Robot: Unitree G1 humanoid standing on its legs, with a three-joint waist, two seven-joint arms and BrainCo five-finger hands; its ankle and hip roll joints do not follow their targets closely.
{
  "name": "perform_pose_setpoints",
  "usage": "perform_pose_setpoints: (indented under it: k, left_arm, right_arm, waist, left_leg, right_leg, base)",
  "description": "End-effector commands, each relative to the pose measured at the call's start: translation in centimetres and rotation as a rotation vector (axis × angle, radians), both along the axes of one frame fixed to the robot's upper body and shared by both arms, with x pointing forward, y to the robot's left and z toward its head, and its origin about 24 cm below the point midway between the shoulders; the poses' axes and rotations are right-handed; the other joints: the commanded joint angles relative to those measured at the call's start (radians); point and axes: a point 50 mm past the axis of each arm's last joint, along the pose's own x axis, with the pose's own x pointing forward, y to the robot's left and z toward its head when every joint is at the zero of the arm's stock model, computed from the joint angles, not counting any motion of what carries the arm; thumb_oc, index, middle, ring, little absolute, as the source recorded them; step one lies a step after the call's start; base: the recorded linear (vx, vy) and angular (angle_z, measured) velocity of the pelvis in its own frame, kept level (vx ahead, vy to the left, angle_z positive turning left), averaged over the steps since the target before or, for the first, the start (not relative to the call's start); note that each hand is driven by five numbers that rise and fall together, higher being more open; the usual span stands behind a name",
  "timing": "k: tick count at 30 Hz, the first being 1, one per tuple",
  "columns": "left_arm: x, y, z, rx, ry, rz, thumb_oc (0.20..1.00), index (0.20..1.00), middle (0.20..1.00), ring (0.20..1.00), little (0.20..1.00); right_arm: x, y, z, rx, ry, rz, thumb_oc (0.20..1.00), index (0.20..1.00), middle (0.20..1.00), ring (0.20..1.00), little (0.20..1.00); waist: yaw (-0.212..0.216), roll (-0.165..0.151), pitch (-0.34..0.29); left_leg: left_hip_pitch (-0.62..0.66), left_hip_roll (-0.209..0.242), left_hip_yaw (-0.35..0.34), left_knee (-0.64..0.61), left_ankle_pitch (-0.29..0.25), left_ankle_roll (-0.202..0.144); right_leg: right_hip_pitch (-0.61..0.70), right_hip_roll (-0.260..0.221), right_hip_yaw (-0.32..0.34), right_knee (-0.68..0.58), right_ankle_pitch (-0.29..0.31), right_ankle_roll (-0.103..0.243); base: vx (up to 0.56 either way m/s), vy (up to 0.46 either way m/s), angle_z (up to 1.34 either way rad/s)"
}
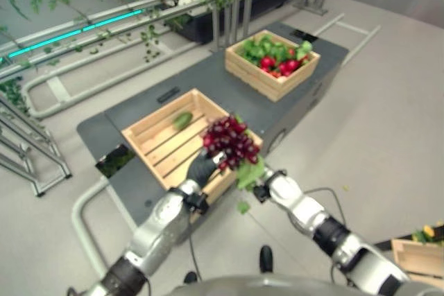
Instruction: Pick up the fruits from the basket on one side to the basket on the other side
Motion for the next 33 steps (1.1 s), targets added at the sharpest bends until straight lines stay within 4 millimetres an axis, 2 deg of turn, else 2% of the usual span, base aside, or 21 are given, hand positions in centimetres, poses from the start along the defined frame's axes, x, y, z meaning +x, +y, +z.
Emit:
perform_pose_setpoints:
  k: [1,7,10,14,15,21,27,33]
  left_arm:
    - [0.9,-1.1,4.3,-0.104,-0.221,-0.027,0.200,0.200,0.200,0.200,0.200]
    - [0.9,-0.9,4.6,-0.105,-0.234,-0.028,0.200,0.200,0.200,0.200,0.200]
    - [0.9,-0.7,4.7,-0.100,-0.240,-0.021,0.200,0.200,0.200,0.200,0.200]
    - [0.9,0.3,4.7,-0.087,-0.244,0.018,0.200,0.200,0.200,0.200,0.200]
    - [0.9,0.9,4.7,-0.080,-0.245,0.039,0.200,0.200,0.200,0.200,0.200]
    - [0.6,2.3,4.5,-0.069,-0.241,0.088,0.200,0.200,0.200,0.200,0.200]
    - [0.3,3.2,4.3,-0.054,-0.238,0.121,0.200,0.200,0.200,0.200,0.200]
    - [0.1,3.6,4.1,-0.044,-0.228,0.123,0.200,0.200,0.200,0.200,0.200]
  right_arm:
    - [1.4,1.4,3.8,0.123,-0.156,0.017,1.000,1.000,1.000,1.000,1.000]
    - [1.7,1.1,5.2,0.103,-0.235,0.023,1.000,1.000,1.000,1.000,1.000]
    - [1.6,0.8,5.3,0.116,-0.232,0.022,1.000,1.000,1.000,1.000,1.000]
    - [1.1,-0.7,5.3,0.134,-0.230,-0.005,1.000,1.000,1.000,1.000,1.000]
    - [0.9,-1.9,5.3,0.129,-0.236,-0.026,1.000,1.000,1.000,1.000,1.000]
    - [0.1,-4.8,5.4,0.113,-0.258,-0.096,1.000,1.000,1.000,1.000,1.000]
    - [-0.8,-6.8,4.7,0.085,-0.244,-0.149,1.000,1.000,1.000,1.000,1.000]
    - [-1.2,-7.1,5.0,0.060,-0.267,-0.134,1.000,1.000,1.000,1.000,1.000]
  waist:
    - [0.023,-0.020,-0.007]
    - [0.023,-0.020,-0.006]
    - [0.022,-0.020,-0.004]
    - [0.018,-0.025,-0.003]
    - [0.017,-0.026,-0.003]
    - [0.009,-0.029,-0.004]
    - [0.001,-0.030,-0.007]
    - [-0.003,-0.029,-0.011]
  left_leg:
    - [-0.023,-0.071,-0.040,0.003,-0.037,0.073]
    - [-0.023,-0.071,-0.040,0.002,-0.037,0.074]
    - [-0.024,-0.071,-0.040,0.003,-0.036,0.073]
    - [-0.022,-0.071,-0.040,0.003,-0.037,0.073]
    - [-0.022,-0.071,-0.040,0.003,-0.038,0.074]
    - [-0.022,-0.071,-0.040,0.001,-0.039,0.073]
    - [-0.018,-0.069,-0.036,0.001,-0.042,0.072]
    - [-0.015,-0.068,-0.032,0.000,-0.044,0.072]
  right_leg:
    - [0.131,0.027,-0.007,0.010,-0.190,0.049]
    - [0.131,0.026,-0.008,0.010,-0.189,0.050]
    - [0.131,0.025,-0.009,0.010,-0.189,0.050]
    - [0.131,0.024,-0.010,0.010,-0.188,0.050]
    - [0.132,0.024,-0.010,0.010,-0.188,0.051]
    - [0.133,0.022,-0.012,0.010,-0.189,0.053]
    - [0.135,0.023,-0.011,0.010,-0.190,0.054]
    - [0.135,0.024,-0.008,0.010,-0.192,0.054]
  base:
    - [0.00,0.000,0.00]
    - [0.00,0.000,0.00]
    - [0.00,0.000,0.00]
    - [0.00,0.000,0.00]
    - [0.00,0.000,0.00]
    - [0.00,0.000,0.00]
    - [0.00,0.000,0.00]
    - [0.00,0.000,0.00]
